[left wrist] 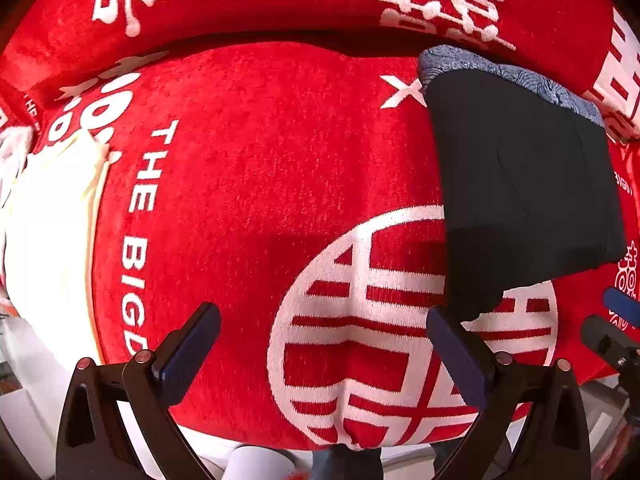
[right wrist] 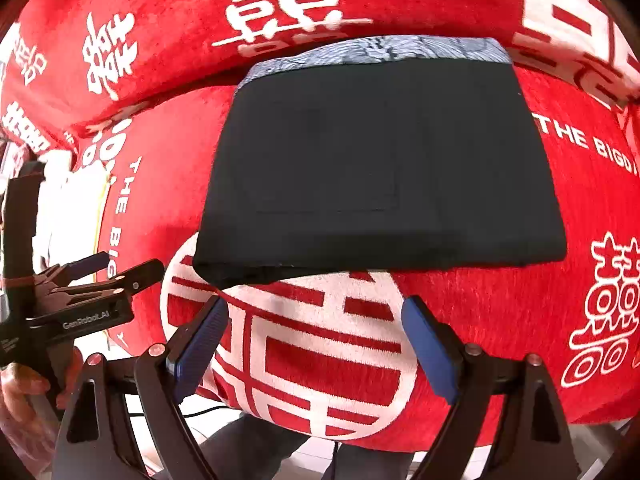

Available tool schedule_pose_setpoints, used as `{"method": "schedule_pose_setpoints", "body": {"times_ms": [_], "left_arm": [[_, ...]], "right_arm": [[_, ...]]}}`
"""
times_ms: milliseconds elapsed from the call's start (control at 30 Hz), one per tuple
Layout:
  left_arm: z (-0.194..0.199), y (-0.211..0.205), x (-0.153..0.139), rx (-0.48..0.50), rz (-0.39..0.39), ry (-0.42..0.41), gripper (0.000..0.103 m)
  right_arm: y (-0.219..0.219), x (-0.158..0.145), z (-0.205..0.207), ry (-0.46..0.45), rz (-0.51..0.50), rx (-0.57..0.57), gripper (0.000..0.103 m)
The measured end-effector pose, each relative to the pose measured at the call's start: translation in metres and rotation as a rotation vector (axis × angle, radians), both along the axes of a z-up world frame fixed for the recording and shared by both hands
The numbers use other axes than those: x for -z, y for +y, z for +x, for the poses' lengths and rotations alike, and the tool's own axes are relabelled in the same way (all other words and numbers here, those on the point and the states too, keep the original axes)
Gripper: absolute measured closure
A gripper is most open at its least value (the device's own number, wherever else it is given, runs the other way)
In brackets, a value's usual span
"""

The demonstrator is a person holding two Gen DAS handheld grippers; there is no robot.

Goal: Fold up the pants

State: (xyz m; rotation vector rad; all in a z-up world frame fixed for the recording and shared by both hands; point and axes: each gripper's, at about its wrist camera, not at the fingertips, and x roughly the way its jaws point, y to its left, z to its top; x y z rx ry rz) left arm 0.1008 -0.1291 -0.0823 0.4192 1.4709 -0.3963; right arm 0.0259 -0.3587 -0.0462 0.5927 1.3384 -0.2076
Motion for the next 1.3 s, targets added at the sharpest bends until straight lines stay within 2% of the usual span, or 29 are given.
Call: {"method": "schedule_pose_setpoints", "body": {"times_ms": [267,733,967,1133,1300], "left_arm": [[0.005,-0.023,0.002,0.038,-0.007,0.002,0.0],[0.012,-0.053,0.0,0.001,0.012,-0.026,0.0],[0.012,-0.066,-0.002,0.019,0.023,-0.049,0.0],[0.012,-0.076,-0.007,0.032,0.006,-0.058,0.0],[0.014,-0.084,-0.013,0.058,-0.047,-0.071,0.0]], "right_arm": [[-0.034,-0.003,-0.014,0.0,-0.02,0.054,0.013],[-0.094,-0.003,-0.017,-0.001,-0.011,0.078,0.013],[-0.114,0.004,-0.026,0.003,0.003,0.102,0.013],[-0.125,0.007,-0.03,0.0,0.008,0.112,0.013],[-0.143,0.008,-0.035,-0.02,0.021,0.127,0.013]]}}
